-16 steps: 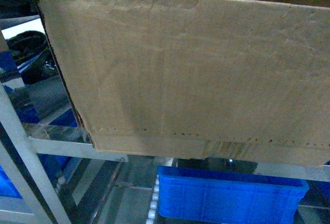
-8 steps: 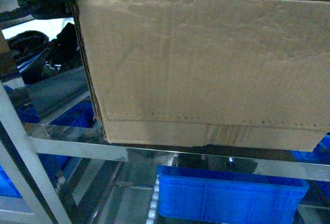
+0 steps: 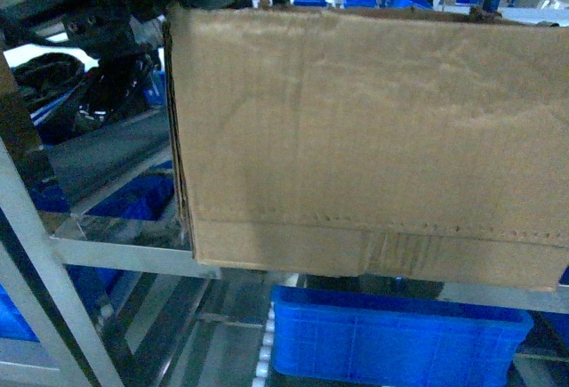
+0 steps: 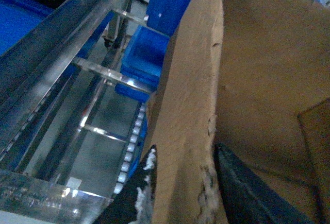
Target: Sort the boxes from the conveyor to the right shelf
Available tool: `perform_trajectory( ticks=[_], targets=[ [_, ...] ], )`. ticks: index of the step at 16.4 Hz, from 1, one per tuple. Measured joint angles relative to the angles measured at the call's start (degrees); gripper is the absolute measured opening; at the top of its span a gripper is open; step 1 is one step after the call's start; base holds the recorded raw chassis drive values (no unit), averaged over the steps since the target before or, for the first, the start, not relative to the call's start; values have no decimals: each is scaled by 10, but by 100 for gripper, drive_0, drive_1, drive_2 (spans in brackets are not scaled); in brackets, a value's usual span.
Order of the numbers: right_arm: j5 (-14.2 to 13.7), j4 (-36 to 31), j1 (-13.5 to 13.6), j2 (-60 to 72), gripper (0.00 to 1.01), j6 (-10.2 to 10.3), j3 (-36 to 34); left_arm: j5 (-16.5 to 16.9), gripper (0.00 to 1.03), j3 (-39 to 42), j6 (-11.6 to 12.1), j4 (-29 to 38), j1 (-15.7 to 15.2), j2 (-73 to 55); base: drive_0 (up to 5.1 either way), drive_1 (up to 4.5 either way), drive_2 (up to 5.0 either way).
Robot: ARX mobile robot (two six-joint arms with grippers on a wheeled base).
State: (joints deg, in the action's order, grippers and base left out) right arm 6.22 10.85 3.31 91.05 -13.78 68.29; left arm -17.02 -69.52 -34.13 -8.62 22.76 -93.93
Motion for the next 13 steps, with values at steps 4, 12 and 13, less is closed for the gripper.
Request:
perform_trajectory(
  ticks=[4, 12, 13],
  targets=[
    [0, 1, 0, 0, 64, 0, 3, -3, 69, -3, -5, -3, -3, 3, 3, 40, -33],
    [125, -274, -19, -55, 98, -33, -119, -118, 98, 71, 1, 105, 19, 70, 0, 0, 0],
    [143, -295, -19, -73, 98, -22, -136, -114, 98, 82, 0, 95, 19, 80, 0, 0, 0]
  ],
)
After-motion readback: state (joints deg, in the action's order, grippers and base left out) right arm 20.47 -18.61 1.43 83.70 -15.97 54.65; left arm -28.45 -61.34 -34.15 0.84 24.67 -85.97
